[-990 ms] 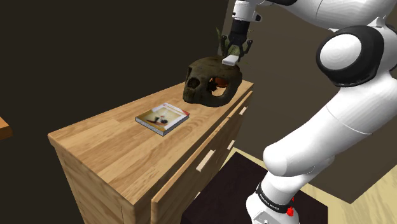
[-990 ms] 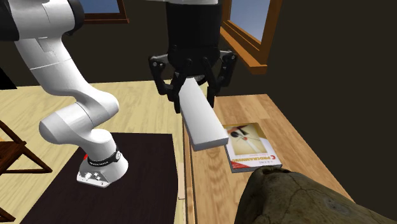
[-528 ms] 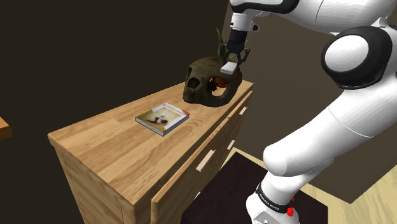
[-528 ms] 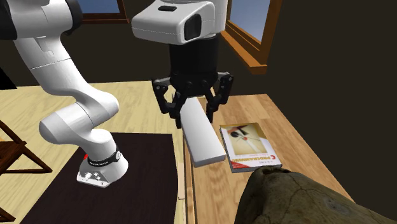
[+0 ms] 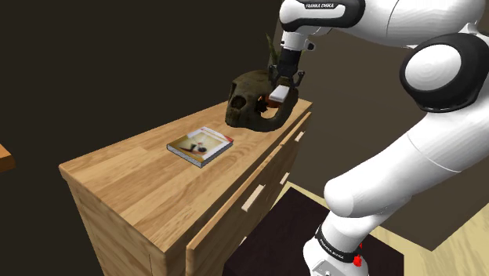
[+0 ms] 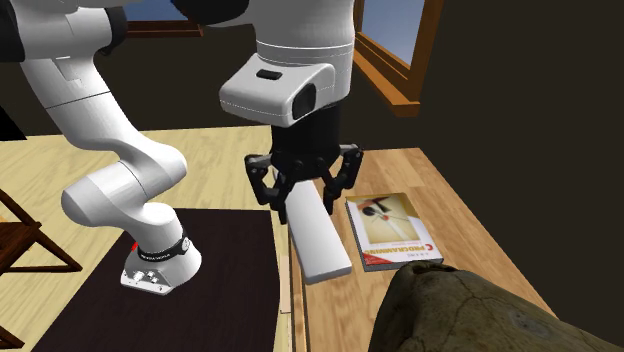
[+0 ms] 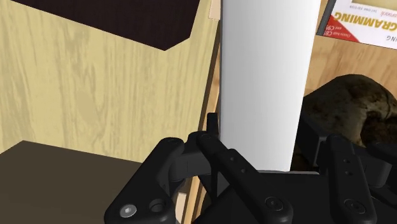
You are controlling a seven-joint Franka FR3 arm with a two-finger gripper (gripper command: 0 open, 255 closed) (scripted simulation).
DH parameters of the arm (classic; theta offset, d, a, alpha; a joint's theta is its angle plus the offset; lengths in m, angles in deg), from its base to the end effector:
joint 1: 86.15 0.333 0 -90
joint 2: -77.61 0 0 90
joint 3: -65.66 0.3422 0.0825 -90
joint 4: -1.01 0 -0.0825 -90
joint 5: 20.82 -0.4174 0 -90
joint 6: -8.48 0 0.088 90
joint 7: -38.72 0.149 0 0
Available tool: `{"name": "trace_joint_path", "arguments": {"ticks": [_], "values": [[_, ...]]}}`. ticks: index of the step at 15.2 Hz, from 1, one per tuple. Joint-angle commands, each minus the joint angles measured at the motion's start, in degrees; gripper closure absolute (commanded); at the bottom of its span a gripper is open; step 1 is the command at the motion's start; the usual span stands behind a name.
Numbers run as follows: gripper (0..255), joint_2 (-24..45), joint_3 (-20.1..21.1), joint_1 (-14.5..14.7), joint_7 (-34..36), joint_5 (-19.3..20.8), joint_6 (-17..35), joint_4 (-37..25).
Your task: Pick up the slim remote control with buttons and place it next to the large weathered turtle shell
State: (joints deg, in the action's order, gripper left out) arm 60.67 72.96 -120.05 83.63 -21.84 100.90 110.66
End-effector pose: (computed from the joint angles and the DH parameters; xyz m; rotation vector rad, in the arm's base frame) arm 0.4406 -0.2098 0.5963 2.5272 -1.8320 -0.0066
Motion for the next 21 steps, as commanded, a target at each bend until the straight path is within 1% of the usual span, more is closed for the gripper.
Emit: {"name": "trace_joint_path", "arguments": {"ticks": [1,21], "values": [[255,-0.3,0.0,0.0,-0.1,0.0,1.7,1.9],[255,-0.3,0.3,0.2,0.1,-0.2,17.1,17.3]]}}
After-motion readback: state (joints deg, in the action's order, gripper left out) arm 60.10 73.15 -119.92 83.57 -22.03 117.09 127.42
